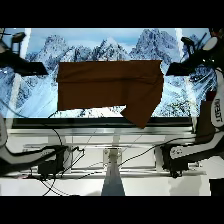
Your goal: Fold the clothes and pants, and hang the long-sleeved shirts on hangers.
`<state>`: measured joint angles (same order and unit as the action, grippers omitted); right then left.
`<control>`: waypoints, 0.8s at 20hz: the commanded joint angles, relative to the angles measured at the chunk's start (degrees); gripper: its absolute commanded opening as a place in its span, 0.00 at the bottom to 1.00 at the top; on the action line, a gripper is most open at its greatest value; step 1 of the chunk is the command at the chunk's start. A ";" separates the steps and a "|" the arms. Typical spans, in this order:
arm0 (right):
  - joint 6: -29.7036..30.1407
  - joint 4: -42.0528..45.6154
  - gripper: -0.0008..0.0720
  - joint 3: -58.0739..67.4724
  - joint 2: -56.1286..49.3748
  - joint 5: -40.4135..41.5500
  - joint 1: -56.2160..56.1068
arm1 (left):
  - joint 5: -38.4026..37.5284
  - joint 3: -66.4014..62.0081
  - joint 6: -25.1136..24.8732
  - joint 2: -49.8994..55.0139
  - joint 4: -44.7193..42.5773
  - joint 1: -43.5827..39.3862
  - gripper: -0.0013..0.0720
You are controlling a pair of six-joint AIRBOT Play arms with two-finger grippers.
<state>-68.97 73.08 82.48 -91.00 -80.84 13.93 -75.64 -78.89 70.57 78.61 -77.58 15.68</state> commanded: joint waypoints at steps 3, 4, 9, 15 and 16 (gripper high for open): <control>4.33 -4.37 0.76 -26.05 11.54 4.44 5.40 | 4.74 22.36 0.20 -17.81 1.11 9.51 0.82; 4.63 -7.26 0.76 -31.01 12.31 7.06 5.38 | 5.57 26.82 0.20 -19.82 3.13 10.93 0.82; 8.94 -21.20 0.75 -45.24 12.13 15.56 3.13 | 9.51 40.35 0.15 -23.19 8.70 13.40 0.82; 12.66 -22.67 0.27 -46.90 12.24 15.80 -2.38 | 14.56 42.73 0.20 -23.06 9.11 13.42 0.82; 12.87 -23.43 0.15 -46.62 12.37 15.50 -2.64 | 14.78 42.71 0.20 -22.97 9.14 13.42 0.82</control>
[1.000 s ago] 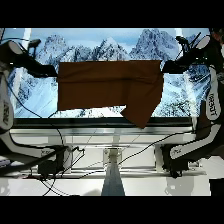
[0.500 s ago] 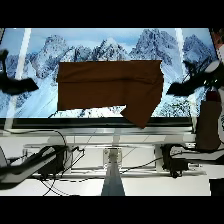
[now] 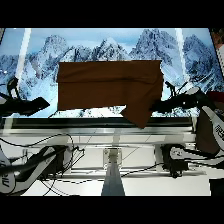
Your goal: Fold the clothes and pants, and hang the long-sleeved shirts on hangers.
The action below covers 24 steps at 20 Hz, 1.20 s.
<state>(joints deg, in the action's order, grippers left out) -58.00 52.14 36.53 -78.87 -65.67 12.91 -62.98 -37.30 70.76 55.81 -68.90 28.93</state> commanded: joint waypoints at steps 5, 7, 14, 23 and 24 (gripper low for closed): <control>2.23 -4.55 0.03 0.48 3.76 0.92 -1.64 | 2.14 1.14 -0.15 4.90 5.90 0.17 0.81; 2.23 -4.55 0.03 0.48 5.68 1.25 -1.64 | 2.45 1.14 -2.25 8.39 10.49 0.17 0.81; 2.23 -5.90 0.03 0.50 7.10 1.16 -1.64 | 2.38 1.14 -14.95 20.20 12.96 -0.44 0.56; 3.06 -7.45 0.03 11.56 9.33 -0.26 -1.64 | -11.76 -5.01 -34.88 20.90 22.08 -0.42 0.04; 3.02 -8.20 0.03 13.73 9.35 0.94 -1.64 | -11.52 -7.26 -34.86 20.92 25.09 -0.42 0.04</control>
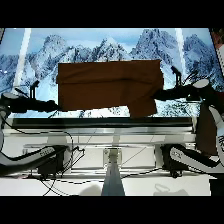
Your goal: Fold the clothes and pants, and hang the long-sleeved shirts on hangers.
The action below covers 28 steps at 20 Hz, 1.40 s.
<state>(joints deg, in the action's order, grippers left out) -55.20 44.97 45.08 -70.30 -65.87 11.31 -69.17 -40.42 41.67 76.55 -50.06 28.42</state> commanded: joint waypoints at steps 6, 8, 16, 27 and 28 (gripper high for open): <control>-1.81 -10.84 0.03 9.33 -0.04 29.55 -6.69 | 15.39 -15.98 2.99 0.20 17.31 -4.92 0.04; -2.14 -10.51 0.02 9.44 -1.88 43.43 -10.03 | 28.50 -17.55 6.88 0.46 17.59 -8.41 0.04; -9.88 -10.54 0.18 23.21 -19.54 49.11 -11.72 | 49.59 -23.04 11.47 12.33 17.53 -19.80 0.15; -9.90 -0.59 0.81 23.37 -19.76 40.52 -11.67 | 26.27 -23.98 22.82 15.13 3.41 -8.26 0.97; -9.92 -0.59 0.81 23.37 -19.76 39.93 -11.67 | 22.47 -25.09 22.86 16.79 3.37 -7.74 0.89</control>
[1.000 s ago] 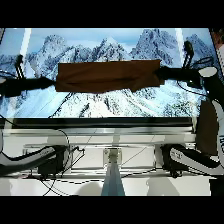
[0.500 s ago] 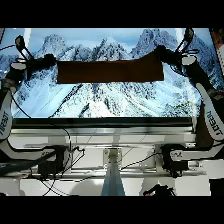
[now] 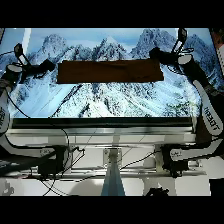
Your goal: Fold the clothes and pants, and hang the long-sleeved shirts on hangers.
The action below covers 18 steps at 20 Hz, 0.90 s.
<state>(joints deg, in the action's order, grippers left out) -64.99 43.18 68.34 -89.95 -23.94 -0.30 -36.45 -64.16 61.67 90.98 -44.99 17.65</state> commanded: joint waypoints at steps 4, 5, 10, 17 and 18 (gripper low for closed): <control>-0.13 1.22 0.79 0.11 -0.11 -5.68 -0.09 | -19.28 -7.58 1.33 10.05 -1.27 0.92 0.87; -0.13 1.18 0.73 0.11 -0.11 -5.86 -0.11 | -18.78 -8.74 0.90 11.19 -1.25 -0.61 0.87; -0.15 0.90 0.38 0.11 -0.11 -6.88 -2.84 | -13.75 -12.28 -4.90 12.44 -1.55 -8.94 0.38; -4.17 0.70 0.03 1.70 -0.37 -4.26 -14.21 | -33.00 -22.67 -5.07 1.73 -5.55 -10.56 0.04; -5.18 0.70 0.03 2.45 -0.87 -3.72 -16.24 | -36.61 -22.95 -4.00 -1.46 -5.53 -10.56 0.04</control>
<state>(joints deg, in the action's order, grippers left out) -67.61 43.94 69.67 -90.35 -29.23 -11.79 -62.52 -84.31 57.06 95.48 -49.43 7.49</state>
